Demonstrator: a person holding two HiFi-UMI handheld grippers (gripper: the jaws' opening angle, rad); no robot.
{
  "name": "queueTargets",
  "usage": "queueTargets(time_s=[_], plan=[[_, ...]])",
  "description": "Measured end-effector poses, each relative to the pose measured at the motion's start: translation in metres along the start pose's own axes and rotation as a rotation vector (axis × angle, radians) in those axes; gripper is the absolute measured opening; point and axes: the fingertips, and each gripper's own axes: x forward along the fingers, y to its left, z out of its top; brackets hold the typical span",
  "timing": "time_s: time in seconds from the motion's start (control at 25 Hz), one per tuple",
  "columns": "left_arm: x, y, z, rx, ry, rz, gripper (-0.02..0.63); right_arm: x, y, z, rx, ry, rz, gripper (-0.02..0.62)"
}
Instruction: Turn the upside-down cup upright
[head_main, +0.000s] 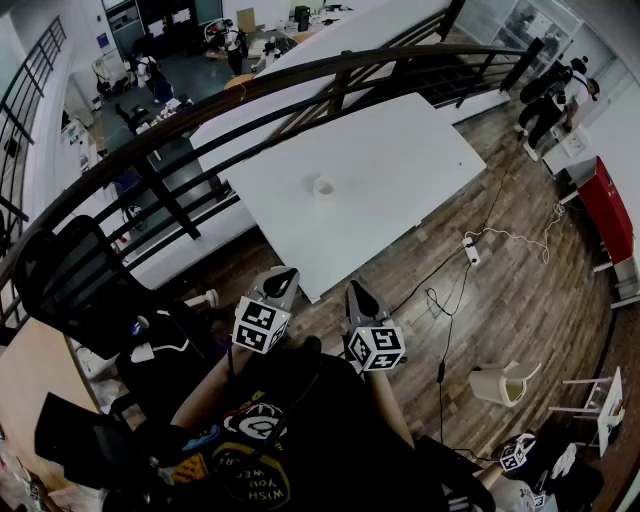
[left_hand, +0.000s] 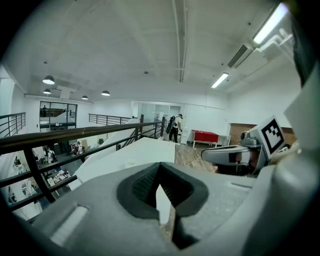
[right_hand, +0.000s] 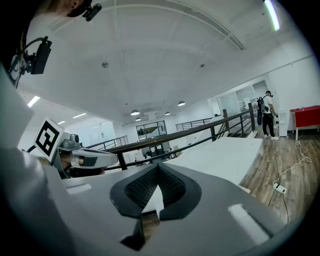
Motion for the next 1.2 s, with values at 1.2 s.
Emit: queueTargets(time_s=[1.2], plan=[[0.02,0.057,-0.04,-0.101,0.084,-0.043,0.003,0.062,0.028,-0.039,0.019,0.107,0.059,0.003]])
